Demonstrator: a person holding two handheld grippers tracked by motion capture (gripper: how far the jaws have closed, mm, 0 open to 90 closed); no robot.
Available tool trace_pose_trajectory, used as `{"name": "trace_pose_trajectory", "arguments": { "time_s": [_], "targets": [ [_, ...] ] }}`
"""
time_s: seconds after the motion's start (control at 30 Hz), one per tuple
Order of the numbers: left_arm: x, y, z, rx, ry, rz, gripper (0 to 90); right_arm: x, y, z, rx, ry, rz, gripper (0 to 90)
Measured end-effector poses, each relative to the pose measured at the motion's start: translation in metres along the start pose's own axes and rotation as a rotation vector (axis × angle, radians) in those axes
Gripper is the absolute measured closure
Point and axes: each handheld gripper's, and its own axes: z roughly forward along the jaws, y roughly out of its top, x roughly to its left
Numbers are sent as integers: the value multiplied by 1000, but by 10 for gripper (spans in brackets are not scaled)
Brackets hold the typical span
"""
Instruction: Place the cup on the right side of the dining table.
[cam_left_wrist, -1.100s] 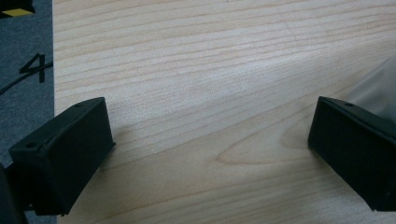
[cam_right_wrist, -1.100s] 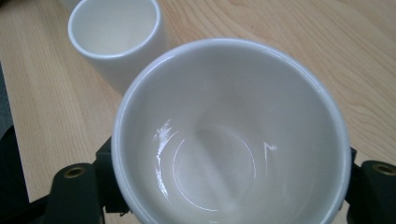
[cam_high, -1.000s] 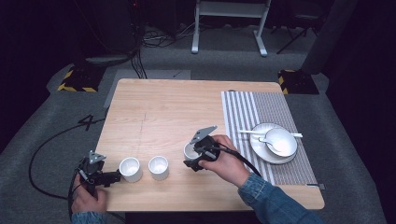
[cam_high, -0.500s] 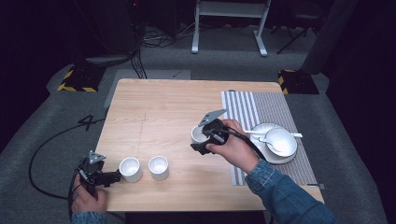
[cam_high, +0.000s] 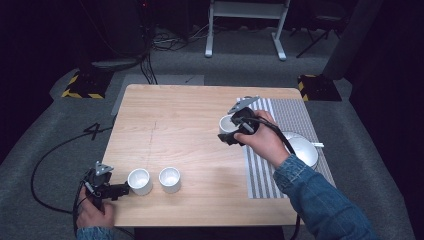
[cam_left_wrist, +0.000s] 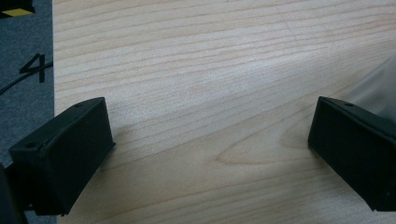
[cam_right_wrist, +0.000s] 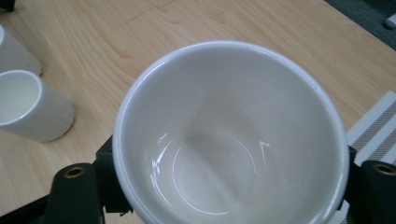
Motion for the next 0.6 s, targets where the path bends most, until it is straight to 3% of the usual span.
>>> {"name": "trace_pose_trajectory", "arguments": {
  "time_s": [0.13,0.2,0.33,0.37,0.47,0.53,0.6],
  "targets": [
    [0,0,0,0,0,0,1,-22,1,-5,-4,-27,42,273],
    [0,0,0,0,0,0,1,-26,1,-5,-4,-33,45,273],
    [0,0,0,0,0,0,1,-54,-2,-9,-27,-65,101,273],
    [0,0,0,0,0,0,1,-54,-2,-9,-27,-65,101,273],
    [0,0,0,0,0,0,1,-77,-6,-10,-27,-109,142,273],
    [0,0,0,0,0,0,1,-82,-7,-10,-28,-118,149,273],
    [0,0,0,0,0,0,1,-100,-13,-7,-30,-173,168,273]
  ]
}}
